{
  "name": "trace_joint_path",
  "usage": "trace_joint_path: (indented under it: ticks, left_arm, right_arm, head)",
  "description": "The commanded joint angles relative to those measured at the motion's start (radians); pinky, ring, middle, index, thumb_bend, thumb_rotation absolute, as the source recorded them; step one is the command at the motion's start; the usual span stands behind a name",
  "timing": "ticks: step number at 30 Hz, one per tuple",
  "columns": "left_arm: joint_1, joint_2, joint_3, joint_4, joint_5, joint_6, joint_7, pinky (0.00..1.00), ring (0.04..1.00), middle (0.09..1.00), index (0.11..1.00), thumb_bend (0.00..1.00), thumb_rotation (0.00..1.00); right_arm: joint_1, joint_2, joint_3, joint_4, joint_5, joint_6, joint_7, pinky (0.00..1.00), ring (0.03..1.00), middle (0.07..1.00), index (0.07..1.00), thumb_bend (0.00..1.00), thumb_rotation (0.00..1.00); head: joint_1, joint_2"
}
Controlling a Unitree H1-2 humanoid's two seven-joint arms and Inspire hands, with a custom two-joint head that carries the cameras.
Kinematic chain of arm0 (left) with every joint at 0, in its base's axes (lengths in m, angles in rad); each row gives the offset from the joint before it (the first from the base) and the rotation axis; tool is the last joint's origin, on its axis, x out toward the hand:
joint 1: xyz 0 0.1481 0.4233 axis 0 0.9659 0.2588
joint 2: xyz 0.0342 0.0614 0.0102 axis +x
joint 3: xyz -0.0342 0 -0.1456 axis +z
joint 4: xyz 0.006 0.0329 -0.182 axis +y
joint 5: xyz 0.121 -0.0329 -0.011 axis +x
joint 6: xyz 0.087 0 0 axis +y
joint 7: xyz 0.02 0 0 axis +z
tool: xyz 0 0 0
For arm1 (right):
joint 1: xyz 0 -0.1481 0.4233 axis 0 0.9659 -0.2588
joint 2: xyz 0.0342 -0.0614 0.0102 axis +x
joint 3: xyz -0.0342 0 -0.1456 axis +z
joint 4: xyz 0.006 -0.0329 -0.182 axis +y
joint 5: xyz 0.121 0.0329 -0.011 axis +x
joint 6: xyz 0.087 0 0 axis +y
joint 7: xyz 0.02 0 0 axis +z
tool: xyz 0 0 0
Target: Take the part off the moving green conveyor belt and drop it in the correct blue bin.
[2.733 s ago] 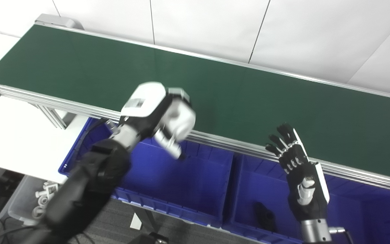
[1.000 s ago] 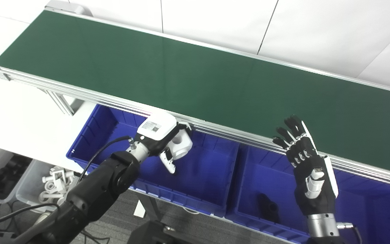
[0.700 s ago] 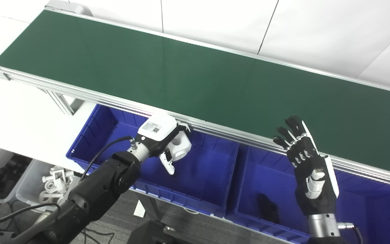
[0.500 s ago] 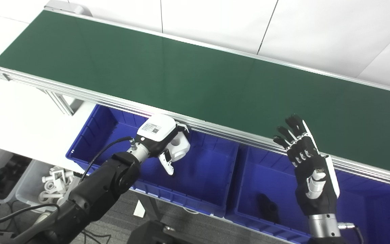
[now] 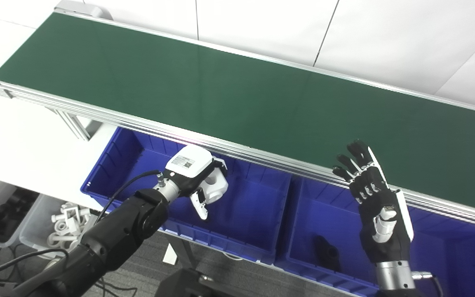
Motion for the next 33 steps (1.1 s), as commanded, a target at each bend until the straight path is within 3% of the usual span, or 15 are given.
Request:
trace_joint_path:
  ticks: [1,3,6,7,9,10,14,23,25,30,33]
  left_arm:
    - [-0.022,0.022,-0.007,-0.033,-0.016,-0.008,-0.029,0.34,0.424,0.518,0.495,0.5,0.0]
    - [-0.023,0.026,-0.015,-0.03,-0.006,-0.01,-0.031,0.37,0.448,0.508,0.492,0.51,0.0]
    - [-0.026,0.037,-0.031,-0.028,0.027,-0.014,-0.025,0.45,0.558,0.631,0.495,0.52,0.06]
    - [-0.027,0.041,-0.036,-0.032,0.038,-0.01,-0.024,0.48,0.601,0.672,0.583,0.76,0.16]
    - [-0.028,0.044,-0.041,-0.036,0.052,-0.007,-0.012,0.55,0.688,0.731,0.66,0.91,0.28]
    - [-0.028,0.044,-0.041,-0.039,0.057,-0.002,-0.012,0.56,0.71,0.745,0.677,0.94,0.3]
    - [-0.028,0.045,-0.041,-0.041,0.056,0.001,-0.014,0.57,0.717,0.755,0.691,0.98,0.37]
    - [-0.023,0.04,-0.044,-0.046,0.055,0.001,-0.013,0.56,0.714,0.742,0.681,1.0,0.39]
    - [-0.02,0.038,-0.041,-0.046,0.058,0.002,-0.002,0.58,0.724,0.751,0.687,1.0,0.44]
    - [-0.012,0.036,-0.035,-0.059,0.054,0.014,-0.011,0.68,0.823,0.841,0.736,1.0,0.56]
    - [-0.009,0.038,-0.033,-0.059,0.046,0.012,-0.017,0.79,0.911,0.924,0.816,1.0,0.67]
  right_arm:
    - [-0.01,0.002,0.0,-0.032,0.011,0.003,0.006,0.81,0.89,0.944,0.955,1.0,0.99]
    - [-0.01,0.002,0.0,-0.031,0.013,0.004,0.007,0.82,0.89,0.943,0.955,1.0,0.99]
    - [-0.011,0.003,0.0,-0.03,0.015,0.004,0.007,0.82,0.892,0.943,0.955,1.0,0.99]
    - [-0.011,0.003,0.0,-0.03,0.015,0.003,0.007,0.82,0.893,0.943,0.956,1.0,0.99]
    - [-0.011,0.004,0.0,-0.029,0.014,0.001,0.007,0.82,0.892,0.943,0.956,1.0,0.99]
    - [-0.011,0.004,0.0,-0.029,0.014,0.0,0.007,0.82,0.893,0.943,0.956,1.0,0.99]
    - [-0.01,0.005,0.0,-0.028,0.01,-0.002,0.005,0.81,0.888,0.94,0.954,1.0,0.99]
    - [-0.011,-0.001,-0.002,-0.03,0.018,0.0,0.01,0.81,0.891,0.945,0.955,1.0,0.99]
    - [-0.01,-0.002,-0.002,-0.033,0.018,0.004,0.01,0.82,0.893,0.945,0.955,1.0,0.99]
    - [-0.008,-0.005,-0.002,-0.039,0.019,0.01,0.009,0.82,0.895,0.944,0.953,1.0,0.99]
    - [-0.009,-0.005,-0.001,-0.039,0.019,0.011,0.009,0.82,0.897,0.945,0.953,1.0,0.99]
  head:
    - [-0.001,-0.001]
    - [-0.001,-0.001]
    - [-0.006,0.0]
    - [-0.006,0.0]
    - [-0.006,0.0]
    - [-0.006,0.0]
    - [-0.009,-0.003]
    - [-0.01,-0.005]
    - [-0.011,-0.005]
    - [-0.009,-0.004]
    - [-0.009,-0.004]
